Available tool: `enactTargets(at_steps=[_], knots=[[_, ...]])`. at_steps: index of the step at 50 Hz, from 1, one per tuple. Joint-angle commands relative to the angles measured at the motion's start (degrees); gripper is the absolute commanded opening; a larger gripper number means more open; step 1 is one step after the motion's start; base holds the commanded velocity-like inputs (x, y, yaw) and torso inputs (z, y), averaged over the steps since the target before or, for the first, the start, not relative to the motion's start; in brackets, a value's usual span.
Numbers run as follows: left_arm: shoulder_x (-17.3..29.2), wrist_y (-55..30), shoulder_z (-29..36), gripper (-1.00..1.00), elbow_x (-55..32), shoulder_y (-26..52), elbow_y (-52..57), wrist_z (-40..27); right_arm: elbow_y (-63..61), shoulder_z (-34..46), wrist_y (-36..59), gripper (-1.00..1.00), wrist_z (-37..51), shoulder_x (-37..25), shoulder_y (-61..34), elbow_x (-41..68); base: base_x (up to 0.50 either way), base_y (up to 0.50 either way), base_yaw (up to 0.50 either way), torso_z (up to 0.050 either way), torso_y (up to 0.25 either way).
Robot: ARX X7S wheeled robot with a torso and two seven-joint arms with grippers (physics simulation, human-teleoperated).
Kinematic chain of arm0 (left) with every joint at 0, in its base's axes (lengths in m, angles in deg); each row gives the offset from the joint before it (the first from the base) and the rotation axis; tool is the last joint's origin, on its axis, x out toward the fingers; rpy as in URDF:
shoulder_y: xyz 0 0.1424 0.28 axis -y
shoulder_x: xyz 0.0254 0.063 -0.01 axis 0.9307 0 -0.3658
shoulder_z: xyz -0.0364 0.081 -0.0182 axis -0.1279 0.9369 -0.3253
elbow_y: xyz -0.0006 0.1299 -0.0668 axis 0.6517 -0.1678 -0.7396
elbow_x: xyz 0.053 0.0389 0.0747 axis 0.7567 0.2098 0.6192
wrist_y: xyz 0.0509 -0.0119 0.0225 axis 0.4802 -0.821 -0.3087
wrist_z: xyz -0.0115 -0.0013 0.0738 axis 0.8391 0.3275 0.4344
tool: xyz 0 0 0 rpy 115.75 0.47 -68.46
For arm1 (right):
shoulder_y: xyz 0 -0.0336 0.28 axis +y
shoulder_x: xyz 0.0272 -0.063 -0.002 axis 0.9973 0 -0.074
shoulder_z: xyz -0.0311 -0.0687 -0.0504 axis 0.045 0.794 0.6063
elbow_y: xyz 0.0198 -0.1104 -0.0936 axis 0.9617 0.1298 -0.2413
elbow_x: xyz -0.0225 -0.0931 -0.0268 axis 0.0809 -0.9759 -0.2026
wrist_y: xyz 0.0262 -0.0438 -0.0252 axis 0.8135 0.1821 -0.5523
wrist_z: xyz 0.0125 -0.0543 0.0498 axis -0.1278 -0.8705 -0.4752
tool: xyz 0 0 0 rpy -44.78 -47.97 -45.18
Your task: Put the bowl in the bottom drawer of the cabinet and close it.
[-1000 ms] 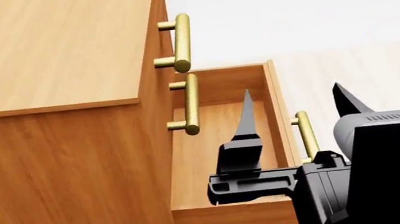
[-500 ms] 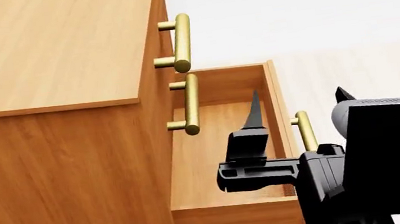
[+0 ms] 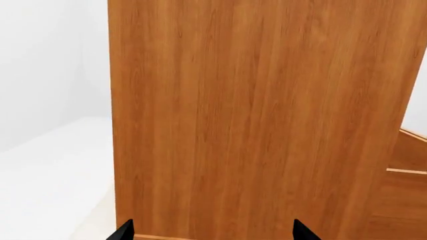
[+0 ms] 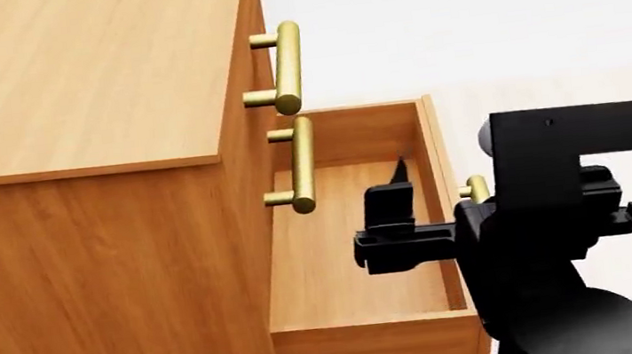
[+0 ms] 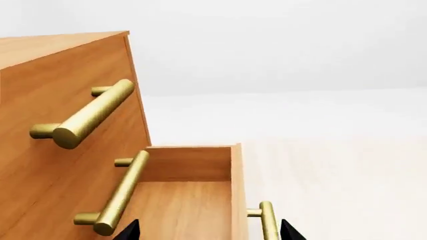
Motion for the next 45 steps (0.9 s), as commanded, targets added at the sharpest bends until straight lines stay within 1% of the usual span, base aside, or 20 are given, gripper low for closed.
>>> enactTargets(at_steps=[1,5,11,23,45], knots=[[0.4,0.4,0.4,1.00,-0.2,0.0,-0.3,-0.4,9.8,2.7,0.6,1.00,-2.7,-0.2,-3.1,-1.4,0.00,0.00,0.00,0.000,0.000],[0.6,0.4,0.5,1.00,-0.2,0.0,-0.2,-0.6,13.6,1.7,3.8,1.00,-2.2,0.5,-4.9,0.3,0.00,0.00,0.00,0.000,0.000],[0.9,0.4,0.7,1.00,-0.3,-0.1,0.0,-0.9,16.5,3.4,4.6,1.00,-2.8,0.3,-6.5,-0.2,0.00,0.00,0.00,0.000,0.000],[1.3,0.5,1.0,1.00,-0.7,0.0,0.0,-1.3,23.3,2.8,6.3,1.00,-2.6,1.5,-9.4,0.3,0.00,0.00,0.00,0.000,0.000],[1.9,0.9,1.5,1.00,-1.1,0.3,-0.3,-2.1,33.0,6.2,4.2,1.00,-5.4,1.2,-11.3,-2.4,0.00,0.00,0.00,0.000,0.000]])
